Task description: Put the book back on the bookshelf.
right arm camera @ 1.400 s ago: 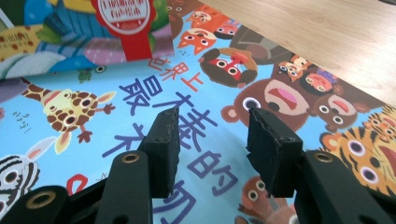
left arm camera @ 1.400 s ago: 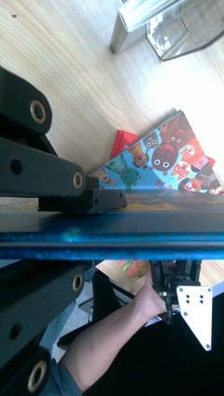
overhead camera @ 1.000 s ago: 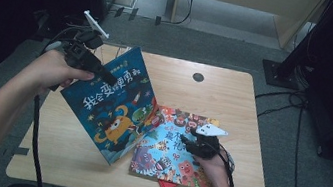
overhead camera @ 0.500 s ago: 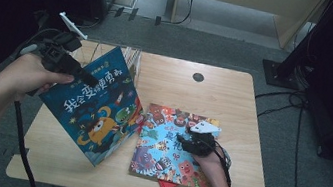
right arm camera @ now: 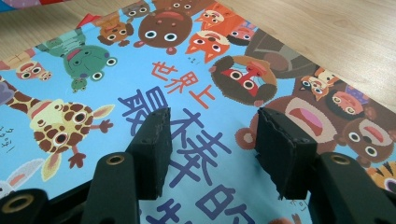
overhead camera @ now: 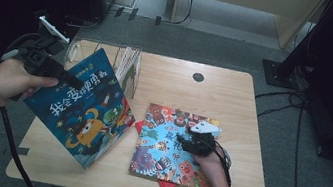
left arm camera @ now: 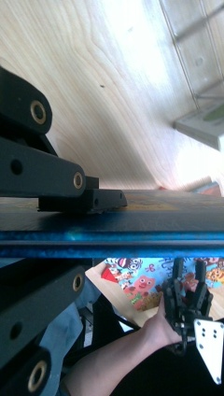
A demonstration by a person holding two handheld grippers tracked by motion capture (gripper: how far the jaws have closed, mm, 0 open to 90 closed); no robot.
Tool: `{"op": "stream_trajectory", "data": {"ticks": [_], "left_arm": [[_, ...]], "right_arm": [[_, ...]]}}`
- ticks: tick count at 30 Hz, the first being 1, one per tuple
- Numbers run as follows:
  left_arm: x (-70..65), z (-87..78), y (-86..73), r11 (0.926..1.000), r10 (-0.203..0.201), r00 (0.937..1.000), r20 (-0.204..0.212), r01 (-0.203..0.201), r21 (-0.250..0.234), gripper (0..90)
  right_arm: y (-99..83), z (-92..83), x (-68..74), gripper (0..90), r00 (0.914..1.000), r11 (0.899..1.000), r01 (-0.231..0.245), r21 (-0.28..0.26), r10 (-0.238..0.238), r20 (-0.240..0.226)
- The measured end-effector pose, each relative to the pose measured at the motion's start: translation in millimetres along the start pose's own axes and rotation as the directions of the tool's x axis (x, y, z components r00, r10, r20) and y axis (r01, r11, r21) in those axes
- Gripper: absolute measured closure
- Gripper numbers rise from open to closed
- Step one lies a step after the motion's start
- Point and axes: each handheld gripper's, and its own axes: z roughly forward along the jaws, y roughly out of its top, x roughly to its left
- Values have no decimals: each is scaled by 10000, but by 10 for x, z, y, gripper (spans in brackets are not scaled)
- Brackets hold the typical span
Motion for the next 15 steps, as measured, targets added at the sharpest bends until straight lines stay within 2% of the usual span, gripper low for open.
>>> {"op": "stream_trajectory", "data": {"ticks": [3, 10, 11, 15], "left_arm": [[71, -41, -62, 9997, -231, 9997, -67, 231, -43, 812], [178, -124, -164, 9988, -466, 9988, -137, 464, -166, 803], [222, -149, -191, 9977, -629, 9979, -123, 626, -247, 804], [295, -184, -222, 9958, -851, 9964, -57, 849, -337, 805]], "right_arm": [[-2, -3, -2, 460, 10000, 10000, 17, 0, -17, -23], [-2, -3, -2, 460, 10000, 10000, 18, 2, -18, -24], [-2, -3, -1, 460, 10000, 10000, 21, 0, -21, -21], [-2, -2, -1, 460, 10000, 10000, 22, -5, -22, -12]]}}
